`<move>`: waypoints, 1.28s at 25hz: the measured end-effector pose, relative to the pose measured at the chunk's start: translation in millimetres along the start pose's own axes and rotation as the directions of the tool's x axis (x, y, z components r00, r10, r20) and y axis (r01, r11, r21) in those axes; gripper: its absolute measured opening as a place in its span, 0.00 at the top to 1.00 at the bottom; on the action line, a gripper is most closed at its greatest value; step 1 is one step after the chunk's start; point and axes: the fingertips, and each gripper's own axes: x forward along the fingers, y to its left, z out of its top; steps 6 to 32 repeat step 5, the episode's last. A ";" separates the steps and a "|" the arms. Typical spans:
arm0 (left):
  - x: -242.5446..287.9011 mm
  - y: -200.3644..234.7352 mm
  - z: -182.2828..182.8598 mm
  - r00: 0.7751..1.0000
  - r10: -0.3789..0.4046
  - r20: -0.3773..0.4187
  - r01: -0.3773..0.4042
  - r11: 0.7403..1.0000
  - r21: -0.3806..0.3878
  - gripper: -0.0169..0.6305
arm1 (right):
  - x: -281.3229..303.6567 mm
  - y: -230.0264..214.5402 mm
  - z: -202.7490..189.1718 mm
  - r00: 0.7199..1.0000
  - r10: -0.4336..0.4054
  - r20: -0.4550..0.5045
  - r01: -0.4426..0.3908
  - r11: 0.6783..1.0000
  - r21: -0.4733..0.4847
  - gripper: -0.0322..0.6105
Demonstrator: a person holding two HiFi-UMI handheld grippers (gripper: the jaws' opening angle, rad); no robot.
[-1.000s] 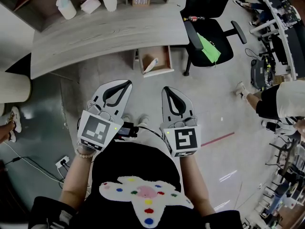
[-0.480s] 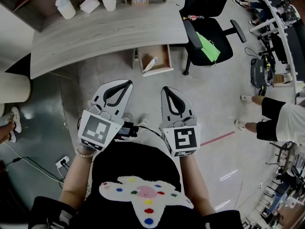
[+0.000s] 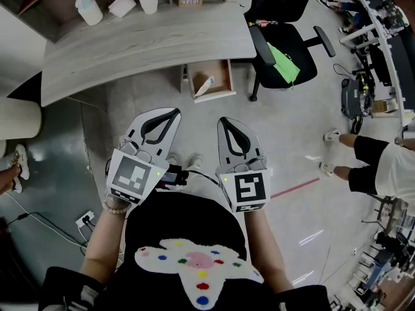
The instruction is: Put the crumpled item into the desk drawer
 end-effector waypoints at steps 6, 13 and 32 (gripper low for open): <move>0.5 -0.4 -1.9 1.000 0.003 -0.003 -0.003 1.000 0.000 0.96 | 0.1 0.2 -2.7 1.000 0.003 -0.008 -0.003 1.000 -0.005 0.95; 0.5 -0.4 -1.9 1.000 0.003 -0.003 -0.003 1.000 0.000 0.96 | 0.1 0.2 -2.7 1.000 0.003 -0.008 -0.003 1.000 -0.005 0.95; 0.5 -0.4 -1.9 1.000 0.003 -0.003 -0.003 1.000 0.000 0.96 | 0.1 0.2 -2.7 1.000 0.003 -0.008 -0.003 1.000 -0.005 0.95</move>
